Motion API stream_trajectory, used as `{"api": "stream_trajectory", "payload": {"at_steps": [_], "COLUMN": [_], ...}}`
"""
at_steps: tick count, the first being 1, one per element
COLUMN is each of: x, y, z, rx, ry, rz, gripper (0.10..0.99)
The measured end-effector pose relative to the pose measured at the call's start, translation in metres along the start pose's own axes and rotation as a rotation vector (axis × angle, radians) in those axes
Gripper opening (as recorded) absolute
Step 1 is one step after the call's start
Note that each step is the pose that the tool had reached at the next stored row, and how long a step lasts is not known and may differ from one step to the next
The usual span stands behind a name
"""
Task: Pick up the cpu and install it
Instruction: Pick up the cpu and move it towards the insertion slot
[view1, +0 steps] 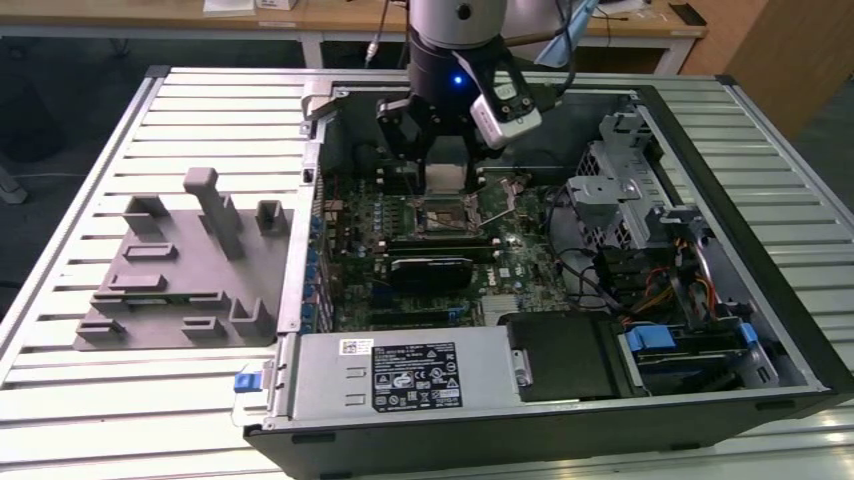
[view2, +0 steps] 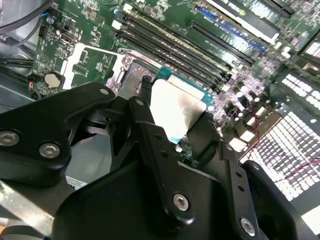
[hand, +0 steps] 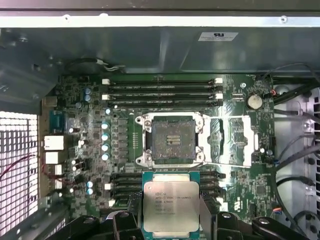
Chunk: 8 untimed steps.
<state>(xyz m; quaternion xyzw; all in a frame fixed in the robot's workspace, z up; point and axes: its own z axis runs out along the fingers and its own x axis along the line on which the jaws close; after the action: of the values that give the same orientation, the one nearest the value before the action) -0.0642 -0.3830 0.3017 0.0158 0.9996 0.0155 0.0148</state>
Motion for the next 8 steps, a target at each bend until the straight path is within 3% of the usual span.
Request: {"api": "stream_trajectory", "payload": {"at_steps": [8], "x": [-0.0024], "y": [0.0108], "z": [0.0114], "rx": [0.010], "ry": [-0.0003], "rz": [0.001], "gripper": [0.541]}}
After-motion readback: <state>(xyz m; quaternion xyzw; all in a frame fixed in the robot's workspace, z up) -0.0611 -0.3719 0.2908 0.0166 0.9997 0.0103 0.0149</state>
